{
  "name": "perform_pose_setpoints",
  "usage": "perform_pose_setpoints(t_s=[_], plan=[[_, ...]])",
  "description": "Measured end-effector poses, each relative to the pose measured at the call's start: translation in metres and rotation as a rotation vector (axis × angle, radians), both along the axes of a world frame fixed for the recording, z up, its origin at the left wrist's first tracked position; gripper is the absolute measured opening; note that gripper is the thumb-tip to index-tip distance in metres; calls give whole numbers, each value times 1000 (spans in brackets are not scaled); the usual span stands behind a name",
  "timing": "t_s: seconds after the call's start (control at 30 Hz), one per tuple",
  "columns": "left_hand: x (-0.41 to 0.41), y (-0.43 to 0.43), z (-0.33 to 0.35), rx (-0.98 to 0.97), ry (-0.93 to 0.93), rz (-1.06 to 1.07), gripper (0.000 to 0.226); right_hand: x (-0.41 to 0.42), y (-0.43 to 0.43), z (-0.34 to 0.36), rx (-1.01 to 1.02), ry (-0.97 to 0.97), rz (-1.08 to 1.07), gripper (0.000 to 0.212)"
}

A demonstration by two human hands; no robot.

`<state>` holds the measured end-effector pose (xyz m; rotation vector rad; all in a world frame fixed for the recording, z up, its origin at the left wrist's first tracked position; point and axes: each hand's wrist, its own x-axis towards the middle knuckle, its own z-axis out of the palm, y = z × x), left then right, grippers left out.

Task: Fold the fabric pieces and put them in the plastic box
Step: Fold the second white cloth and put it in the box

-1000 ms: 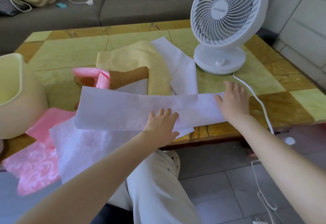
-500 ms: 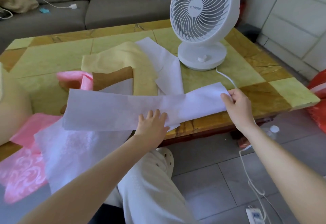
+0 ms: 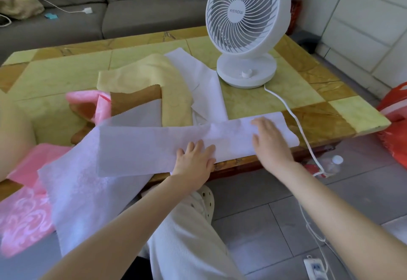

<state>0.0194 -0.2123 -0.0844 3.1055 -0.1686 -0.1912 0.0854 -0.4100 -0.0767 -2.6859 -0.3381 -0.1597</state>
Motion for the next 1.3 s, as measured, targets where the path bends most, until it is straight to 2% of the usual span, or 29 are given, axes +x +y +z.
perform_pose_setpoints(t_s=[0.1, 0.17, 0.23, 0.33, 0.47, 0.53, 0.63, 0.7, 0.8, 1.0, 1.1, 1.3], plan=[[-2, 5, 2, -159, 45, 9, 38, -29, 46, -6, 17, 46, 341, 42], [-9, 19, 7, -309, 53, 51, 42, -42, 68, -12, 25, 124, 408, 47], [-18, 43, 13, -336, 4, 82, 47, -47, 80, -19, -32, 213, 378, 53], [-33, 88, 21, -193, -87, 151, 50, -45, 89, -20, -125, 253, 302, 52], [-49, 125, 31, -153, -177, 303, 52, -43, 105, -12, -106, 314, 182, 50], [-56, 132, 35, -165, -215, 373, 54, -45, 114, -12, -154, 297, 195, 50], [-62, 137, 38, -161, -244, 468, 59, -53, 129, -11, -83, 232, 320, 50], [-65, 139, 39, -200, -268, 515, 62, -58, 138, -10, -38, 216, 390, 51], [-69, 144, 42, -294, -284, 580, 67, -63, 151, -11, -87, 239, 436, 53], [-75, 157, 45, -636, -302, 642, 68, -69, 162, -8, -219, 241, 401, 54], [-74, 160, 49, -745, -336, 691, 64, -75, 169, 1, -138, 233, 459, 56], [-68, 141, 66, -822, -506, 641, 53, -98, 187, 31, 134, 310, 655, 64]])
